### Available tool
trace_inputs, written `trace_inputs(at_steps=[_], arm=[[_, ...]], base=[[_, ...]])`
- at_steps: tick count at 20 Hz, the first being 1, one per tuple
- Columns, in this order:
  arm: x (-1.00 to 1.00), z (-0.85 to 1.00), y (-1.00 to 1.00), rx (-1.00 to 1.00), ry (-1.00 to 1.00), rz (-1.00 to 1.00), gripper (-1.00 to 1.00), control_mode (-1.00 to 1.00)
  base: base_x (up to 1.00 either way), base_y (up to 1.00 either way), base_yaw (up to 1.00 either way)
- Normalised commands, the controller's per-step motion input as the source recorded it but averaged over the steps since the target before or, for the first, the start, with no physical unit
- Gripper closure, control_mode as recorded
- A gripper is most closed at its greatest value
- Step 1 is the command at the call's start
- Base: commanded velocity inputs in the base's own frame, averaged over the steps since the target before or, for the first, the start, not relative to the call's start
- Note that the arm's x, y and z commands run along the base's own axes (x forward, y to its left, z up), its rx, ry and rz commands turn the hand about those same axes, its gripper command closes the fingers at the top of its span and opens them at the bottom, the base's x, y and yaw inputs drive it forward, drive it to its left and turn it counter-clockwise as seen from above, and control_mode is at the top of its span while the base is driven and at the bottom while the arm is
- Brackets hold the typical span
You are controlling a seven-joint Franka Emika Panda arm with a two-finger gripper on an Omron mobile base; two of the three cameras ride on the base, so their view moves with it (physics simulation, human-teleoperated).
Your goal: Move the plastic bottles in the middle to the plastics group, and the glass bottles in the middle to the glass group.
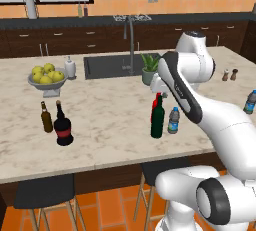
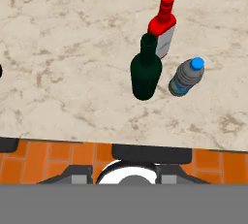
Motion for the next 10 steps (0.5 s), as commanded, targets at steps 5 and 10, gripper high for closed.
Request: trace_inputs(at_steps=[5, 10], arm=[[0.08, -0.32, 0.0, 0.0, -0.03, 0.0, -1.0, -1.0], [0.29, -0.34, -0.05, 0.0, -0.01, 0.0, -1.0, -1.0]], base=[[0.0, 0.0, 0.0], [0.0, 0.0, 0.0]])
